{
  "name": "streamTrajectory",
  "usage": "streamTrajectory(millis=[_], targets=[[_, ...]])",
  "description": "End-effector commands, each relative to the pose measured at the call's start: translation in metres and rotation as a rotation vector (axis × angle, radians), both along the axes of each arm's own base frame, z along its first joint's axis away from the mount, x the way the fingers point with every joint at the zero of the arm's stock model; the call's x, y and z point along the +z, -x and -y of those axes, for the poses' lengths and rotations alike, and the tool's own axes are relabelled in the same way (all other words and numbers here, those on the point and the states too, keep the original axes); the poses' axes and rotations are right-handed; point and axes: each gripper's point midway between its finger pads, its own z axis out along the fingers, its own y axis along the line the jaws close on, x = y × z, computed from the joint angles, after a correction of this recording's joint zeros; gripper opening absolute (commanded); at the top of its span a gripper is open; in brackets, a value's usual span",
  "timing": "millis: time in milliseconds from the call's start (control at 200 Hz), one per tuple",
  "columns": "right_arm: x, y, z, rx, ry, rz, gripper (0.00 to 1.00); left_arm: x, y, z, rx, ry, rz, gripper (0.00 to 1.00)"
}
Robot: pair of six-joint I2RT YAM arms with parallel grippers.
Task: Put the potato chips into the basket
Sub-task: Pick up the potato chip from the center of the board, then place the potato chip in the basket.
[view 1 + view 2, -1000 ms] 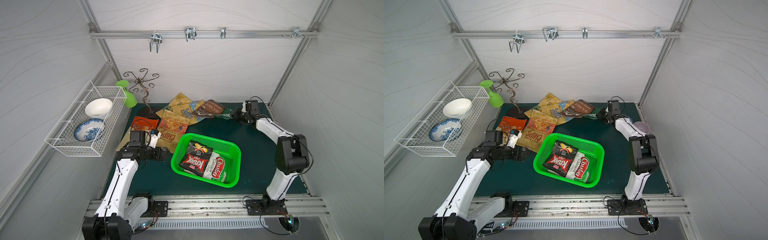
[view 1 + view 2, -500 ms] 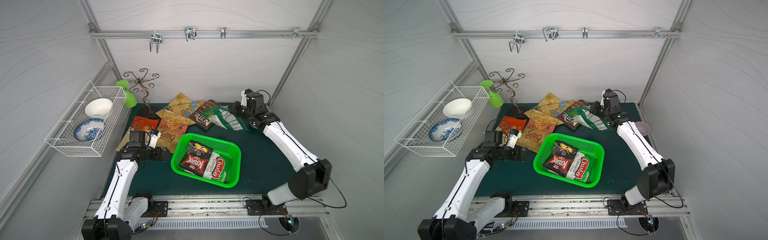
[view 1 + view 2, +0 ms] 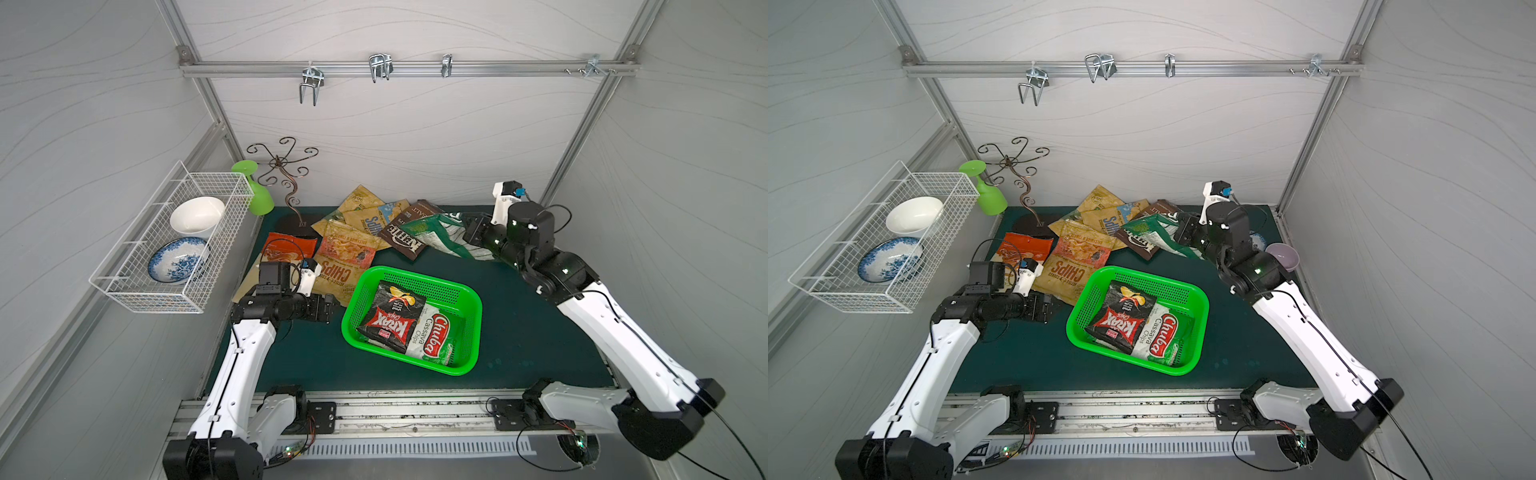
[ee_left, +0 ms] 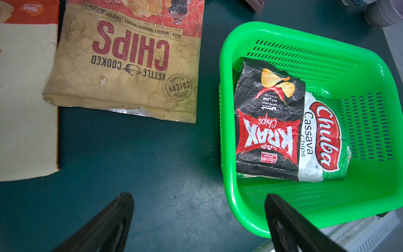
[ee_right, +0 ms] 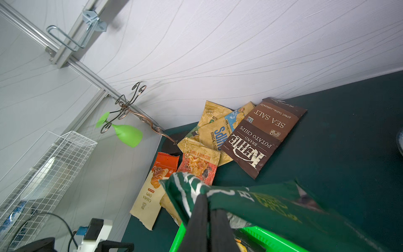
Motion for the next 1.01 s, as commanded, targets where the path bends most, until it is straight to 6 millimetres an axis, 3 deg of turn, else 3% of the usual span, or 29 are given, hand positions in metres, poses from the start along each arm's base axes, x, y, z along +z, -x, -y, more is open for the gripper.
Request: streamTrajectory(millis=[0, 210, 360, 515, 720, 1001], targets=[[0.012, 0.014, 0.005, -0.075, -0.02, 0.057, 0.0, 0.009, -0.005, 0.002, -0.016, 0.004, 0.048, 0.98], [-0.001, 0.048, -0.004, -0.202, -0.013, 0.08, 0.0, 0.009, -0.005, 0.002, -0.018, 0.005, 0.048, 0.98], [-0.023, 0.069, -0.023, -0.276, -0.012, 0.078, 0.0, 0.008, -0.005, 0.002, -0.017, 0.005, 0.045, 0.98], [-0.03, 0.088, -0.041, -0.36, 0.047, 0.137, 0.0, 0.009, -0.005, 0.002, -0.017, 0.004, 0.049, 0.98], [-0.057, 0.087, -0.049, -0.439, 0.08, 0.122, 0.0, 0.008, -0.005, 0.002, -0.019, 0.006, 0.045, 0.98], [-0.084, 0.085, -0.038, -0.54, 0.092, 0.147, 0.0, 0.009, -0.005, 0.002, -0.018, 0.006, 0.048, 0.98]])
